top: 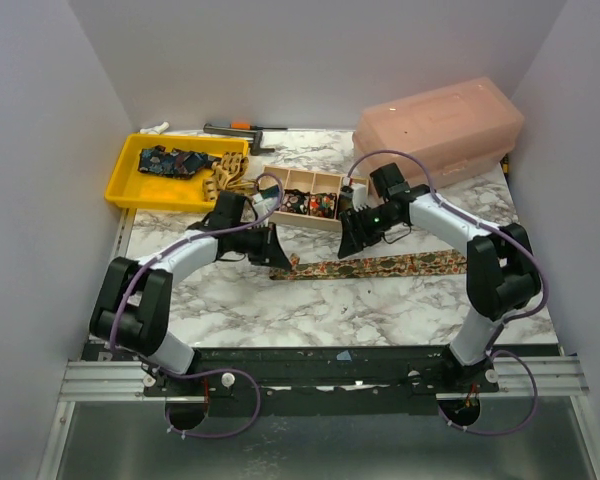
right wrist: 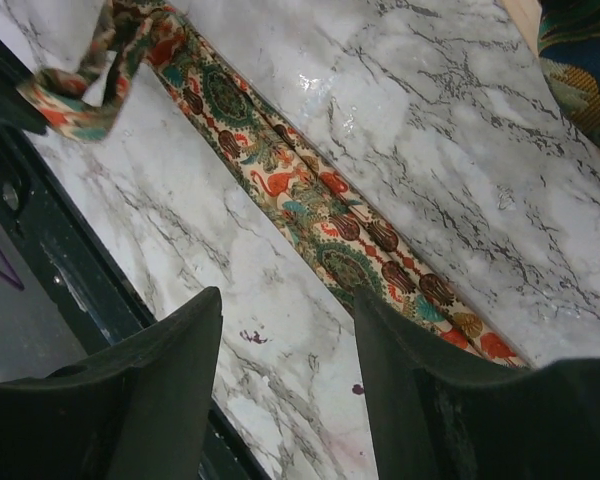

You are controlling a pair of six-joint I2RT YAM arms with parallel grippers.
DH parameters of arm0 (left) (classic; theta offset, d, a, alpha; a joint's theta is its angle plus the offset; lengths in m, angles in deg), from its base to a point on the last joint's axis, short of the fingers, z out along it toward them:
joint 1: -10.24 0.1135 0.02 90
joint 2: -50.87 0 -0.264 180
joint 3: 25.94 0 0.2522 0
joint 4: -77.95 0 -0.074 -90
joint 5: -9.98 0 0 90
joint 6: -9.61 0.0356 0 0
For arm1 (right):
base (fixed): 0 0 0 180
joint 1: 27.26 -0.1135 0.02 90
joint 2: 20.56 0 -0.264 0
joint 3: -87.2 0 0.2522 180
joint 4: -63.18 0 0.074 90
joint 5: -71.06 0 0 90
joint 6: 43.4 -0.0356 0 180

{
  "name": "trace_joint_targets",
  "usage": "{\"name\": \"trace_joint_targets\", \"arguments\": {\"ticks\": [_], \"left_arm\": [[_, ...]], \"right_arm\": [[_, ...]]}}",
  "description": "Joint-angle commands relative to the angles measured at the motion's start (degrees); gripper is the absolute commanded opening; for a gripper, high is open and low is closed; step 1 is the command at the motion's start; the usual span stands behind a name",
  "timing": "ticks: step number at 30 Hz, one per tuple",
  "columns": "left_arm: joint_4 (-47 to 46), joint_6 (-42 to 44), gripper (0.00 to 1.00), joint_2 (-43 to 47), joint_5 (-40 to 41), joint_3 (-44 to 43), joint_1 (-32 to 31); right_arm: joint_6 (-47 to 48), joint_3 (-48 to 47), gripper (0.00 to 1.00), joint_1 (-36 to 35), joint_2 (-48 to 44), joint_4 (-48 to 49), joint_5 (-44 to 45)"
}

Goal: Roll the ties
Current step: Roll the tie at the center of the board.

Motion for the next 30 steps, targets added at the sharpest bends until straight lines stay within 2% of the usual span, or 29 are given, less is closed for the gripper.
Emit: {"name": "trace_joint_targets", "arguments": {"ticks": [1,6,10,15,18,21,25,30], "left_arm": [[-10.85,-5.23,0.02,-5.87,-2.58,-4.41,-6.94],[-16.9,-10.43,0.02,-12.15,-2.75,-7.61,-11.14],[-17.78,-10.78,0.02,-16.46,-2.29,-10.2,-12.2],[-16.95,-10.52,0.02,-19.02,-2.13,-9.65,-12.38],[-17.33,-10.46,0.03,-19.42,-1.03,-7.85,-12.63],[-17.7,-9.76,0.13,-20.37,0.24,-7.42,-12.82],[-17.5,-9.16,0.45,-21.45,-0.38,-8.13,-12.91],[-17.94,-9.03,0.49,-21.41,-1.55,-7.71,-12.88]], "right_arm": [[-1.1,1.53,0.55,0.87,-2.54,-1.67,-2.41],[-0.37,2.74,0.49,1.57,-2.88,-2.46,-2.08],[1.48,3.0,0.47,2.39,-3.34,-4.21,1.71],[7.1,3.24,0.44,7.6,-5.38,-8.83,9.47],[9.99,4.69,0.44,13.44,-7.33,-11.01,12.04],[12.49,5.22,0.43,17.37,-7.8,-13.0,15.24],[15.55,5.93,0.42,22.76,-7.93,-13.61,19.64],[18.42,8.33,0.38,27.1,-6.11,-10.97,26.38]]}}
